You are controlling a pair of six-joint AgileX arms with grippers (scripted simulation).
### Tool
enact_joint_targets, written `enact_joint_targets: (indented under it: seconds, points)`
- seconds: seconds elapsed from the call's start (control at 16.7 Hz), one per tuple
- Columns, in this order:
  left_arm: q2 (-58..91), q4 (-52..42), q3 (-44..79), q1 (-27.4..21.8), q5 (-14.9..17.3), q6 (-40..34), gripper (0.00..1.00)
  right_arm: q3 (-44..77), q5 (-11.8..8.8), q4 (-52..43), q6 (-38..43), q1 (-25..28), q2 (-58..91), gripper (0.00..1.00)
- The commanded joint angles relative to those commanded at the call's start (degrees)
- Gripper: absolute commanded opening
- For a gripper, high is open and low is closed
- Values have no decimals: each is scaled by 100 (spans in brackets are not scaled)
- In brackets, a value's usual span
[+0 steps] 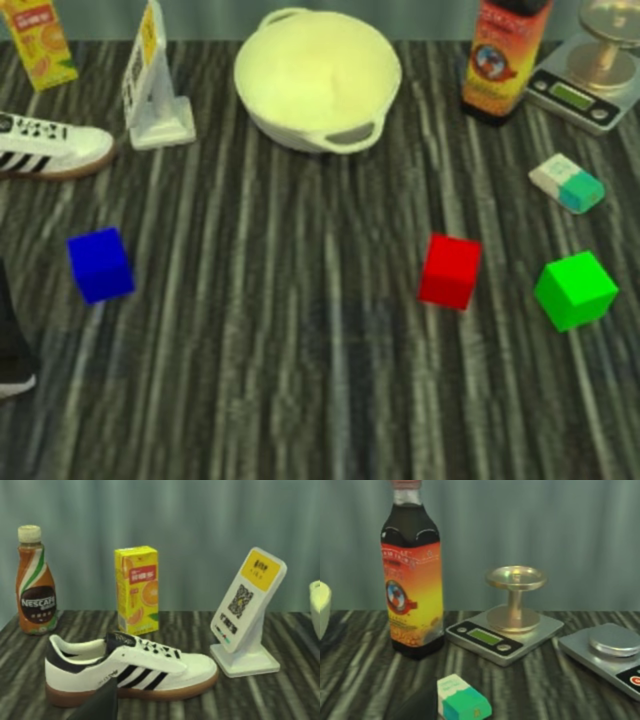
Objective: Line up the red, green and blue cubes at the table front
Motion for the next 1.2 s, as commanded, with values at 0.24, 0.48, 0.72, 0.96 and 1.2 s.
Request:
enact_joint_targets:
  seconds: [0.24,0.48,0.72,0.96,1.2]
  points:
    - [0,0,0,0,0,0,100,172,-6,-126,-84,59,174,100]
    - [0,0,0,0,0,0,100,1222,-9,-829,-553,362,1250,100]
    - [0,0,0,0,0,0,100,2951,4,-1953,-1290,819,3282,100]
    - [0,0,0,0,0,0,100,4935,10,-3301,-2150,1358,5898,100]
    - [0,0,0,0,0,0,100,6831,2,-4646,-2997,1895,8354,100]
